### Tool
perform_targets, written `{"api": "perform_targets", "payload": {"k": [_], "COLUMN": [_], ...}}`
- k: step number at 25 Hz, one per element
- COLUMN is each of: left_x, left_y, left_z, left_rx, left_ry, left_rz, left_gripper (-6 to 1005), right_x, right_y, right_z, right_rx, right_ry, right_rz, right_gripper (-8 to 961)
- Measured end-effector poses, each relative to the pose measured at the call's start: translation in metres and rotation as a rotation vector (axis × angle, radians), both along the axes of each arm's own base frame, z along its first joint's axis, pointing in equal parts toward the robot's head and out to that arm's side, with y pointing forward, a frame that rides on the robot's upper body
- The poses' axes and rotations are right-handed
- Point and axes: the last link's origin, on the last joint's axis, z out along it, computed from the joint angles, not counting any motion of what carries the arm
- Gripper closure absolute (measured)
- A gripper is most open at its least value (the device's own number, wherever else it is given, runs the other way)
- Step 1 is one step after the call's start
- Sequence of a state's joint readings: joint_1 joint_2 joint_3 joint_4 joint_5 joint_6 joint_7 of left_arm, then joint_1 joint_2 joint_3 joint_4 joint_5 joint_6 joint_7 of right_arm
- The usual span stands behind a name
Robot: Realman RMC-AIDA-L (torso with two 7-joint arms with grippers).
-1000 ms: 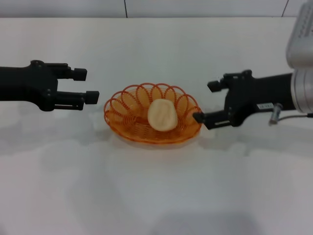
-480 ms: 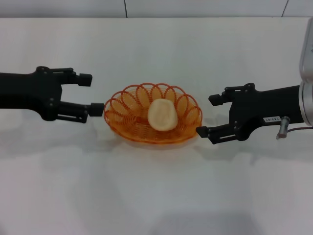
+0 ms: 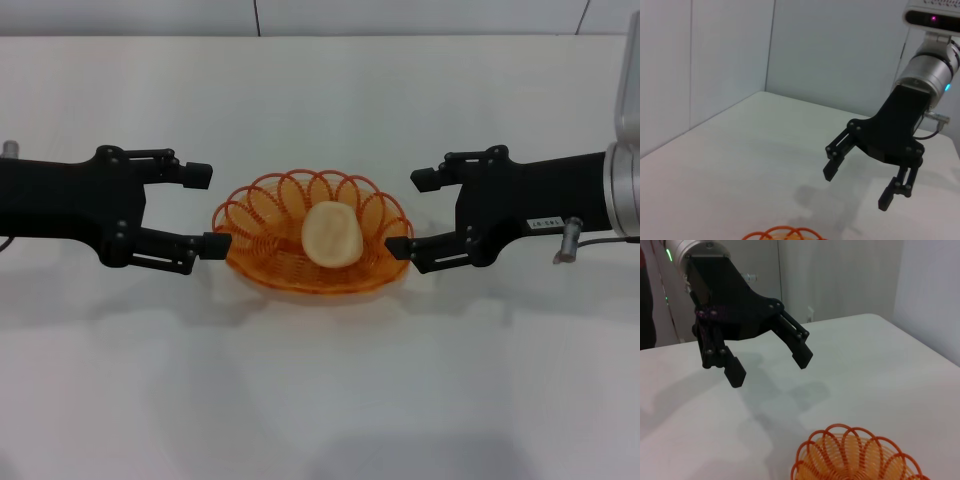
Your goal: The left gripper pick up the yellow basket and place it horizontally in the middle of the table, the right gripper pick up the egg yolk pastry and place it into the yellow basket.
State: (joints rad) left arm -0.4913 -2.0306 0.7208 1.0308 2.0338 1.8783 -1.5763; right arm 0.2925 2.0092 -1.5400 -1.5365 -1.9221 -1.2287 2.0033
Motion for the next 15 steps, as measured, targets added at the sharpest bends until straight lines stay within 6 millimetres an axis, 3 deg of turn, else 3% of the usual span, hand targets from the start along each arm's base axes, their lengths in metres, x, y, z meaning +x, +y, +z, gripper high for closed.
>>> {"api": "perform_targets", "payload": {"k": [15], "left_x": [0.001], "left_y": [-0.0003], "left_z": [0.0003], "left_rx": [-0.005], "left_ry": [0.0], "left_rz": [-0.009], "left_gripper": [106], "right_x": [0.0001], "right_y": [-0.0002], "right_z": [-0.0001], "right_rx": [-0.003], "right_ry": [0.0], "right_rz": [0.0], "right_gripper": [141]}}
